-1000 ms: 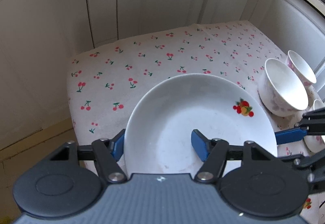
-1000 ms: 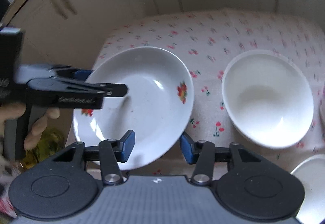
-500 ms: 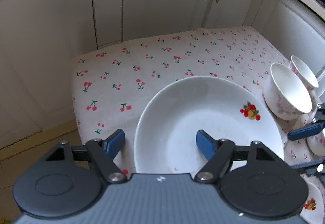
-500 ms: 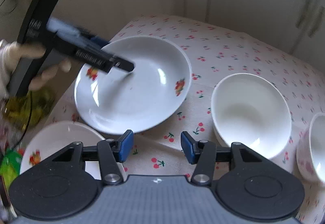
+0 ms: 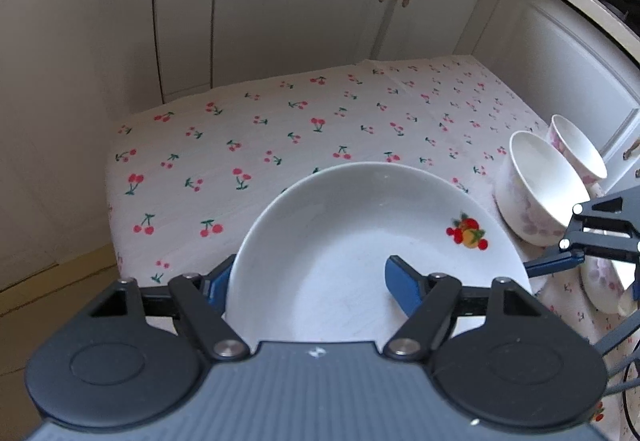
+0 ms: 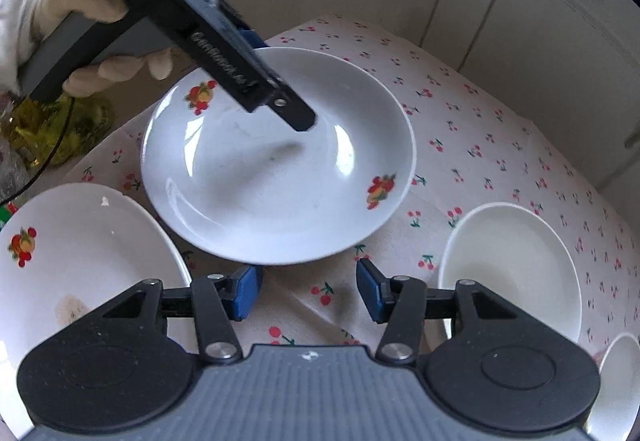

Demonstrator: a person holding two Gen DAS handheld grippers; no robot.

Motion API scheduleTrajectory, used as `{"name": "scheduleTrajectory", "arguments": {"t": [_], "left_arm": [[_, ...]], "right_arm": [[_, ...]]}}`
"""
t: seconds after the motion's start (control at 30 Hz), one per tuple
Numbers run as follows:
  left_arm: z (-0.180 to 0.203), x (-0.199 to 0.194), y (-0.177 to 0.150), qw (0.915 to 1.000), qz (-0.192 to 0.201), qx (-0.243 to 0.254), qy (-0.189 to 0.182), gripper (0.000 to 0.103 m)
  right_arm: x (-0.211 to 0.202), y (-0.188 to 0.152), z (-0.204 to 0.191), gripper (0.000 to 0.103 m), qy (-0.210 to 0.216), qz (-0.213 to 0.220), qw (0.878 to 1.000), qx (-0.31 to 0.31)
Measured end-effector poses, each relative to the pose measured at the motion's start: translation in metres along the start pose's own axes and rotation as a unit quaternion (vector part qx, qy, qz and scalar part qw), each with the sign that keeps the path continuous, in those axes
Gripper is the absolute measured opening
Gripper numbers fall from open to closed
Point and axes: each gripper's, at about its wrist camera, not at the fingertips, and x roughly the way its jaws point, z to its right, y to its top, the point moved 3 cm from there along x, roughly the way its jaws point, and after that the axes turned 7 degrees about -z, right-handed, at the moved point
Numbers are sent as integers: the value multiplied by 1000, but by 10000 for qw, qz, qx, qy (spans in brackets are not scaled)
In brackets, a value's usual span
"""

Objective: Organize plates and bowls
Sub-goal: 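Lift the fruit-decal plate off the cloth with both grippers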

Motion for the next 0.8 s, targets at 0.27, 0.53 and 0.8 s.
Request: {"name": "scheduleTrajectory", "arguments": {"t": [0.27,0.53,0.8], "left_arm": [[-5,1,-1,9997,47,-106,-198,78],[-1,5,1,9999,30,-38,-152,84],[-2,5,1,9997,87,13,-222,84]], "right_arm": [[1,0,-5,64,43,162,9996,-228],[3,3,-3,66,334,306,9980,-452],[1,5,4,67,370,438,9978,-329]]}}
